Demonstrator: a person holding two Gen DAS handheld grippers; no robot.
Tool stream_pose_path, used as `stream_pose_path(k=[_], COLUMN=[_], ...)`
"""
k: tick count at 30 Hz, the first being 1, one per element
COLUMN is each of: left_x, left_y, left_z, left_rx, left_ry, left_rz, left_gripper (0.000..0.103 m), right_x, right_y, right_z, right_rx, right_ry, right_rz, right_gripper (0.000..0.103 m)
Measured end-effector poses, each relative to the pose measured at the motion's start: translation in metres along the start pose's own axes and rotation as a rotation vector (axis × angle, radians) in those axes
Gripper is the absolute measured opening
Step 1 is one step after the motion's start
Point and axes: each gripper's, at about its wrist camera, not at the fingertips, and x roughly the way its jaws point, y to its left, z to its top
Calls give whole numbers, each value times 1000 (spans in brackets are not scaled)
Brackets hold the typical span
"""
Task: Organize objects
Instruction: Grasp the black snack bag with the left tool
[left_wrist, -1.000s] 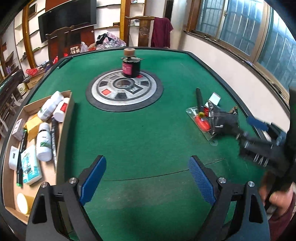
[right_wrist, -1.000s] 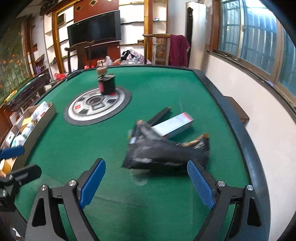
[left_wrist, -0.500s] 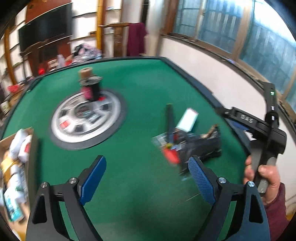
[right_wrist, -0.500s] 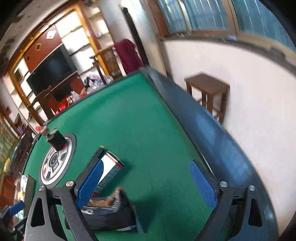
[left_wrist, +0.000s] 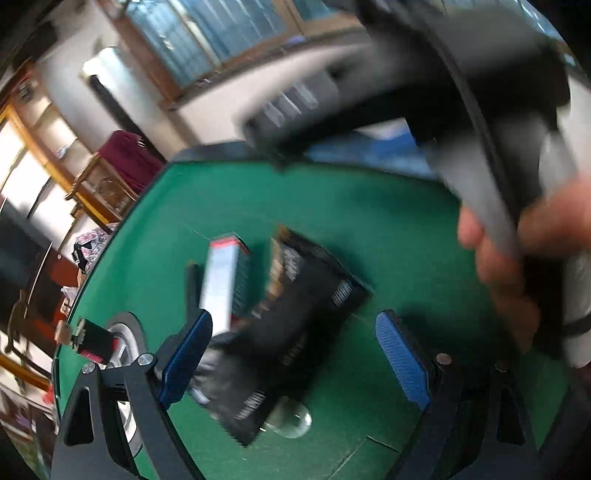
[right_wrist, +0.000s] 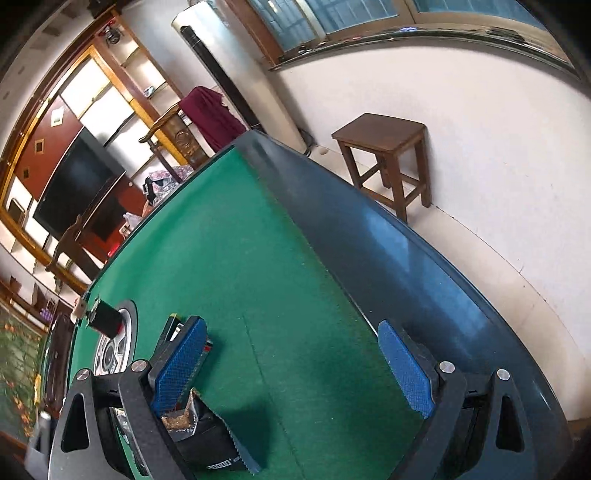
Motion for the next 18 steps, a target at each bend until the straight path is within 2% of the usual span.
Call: stream_pose_path(k=[2, 3, 8, 11, 15, 18], left_x=[4, 6, -6, -27, -64, -96], left_y=[-1, 1, 28, 47, 71, 85], left_z=[-5, -7, -18, -33, -67, -100], left_rx=[-17, -41, -213, -331, -453, -547], left_ry=[27, 48, 49, 2, -57, -97], left_rz=[-27, -56, -148, -187, -171, -110], left_gripper=[62, 31, 23, 22, 22, 22], right_x=[1, 2, 6, 7, 9, 12], right_y=[1, 2, 9, 10, 15, 23], right_z=[0, 0, -2, -2, -6, -11], right_rx=[-2, -8, -39, -49, -88, -133], right_ry=[4, 9, 24, 27, 31, 42], right_rz=[-1, -1, -1, 4, -3, -1], right_gripper=[96, 96, 96, 96, 96, 96])
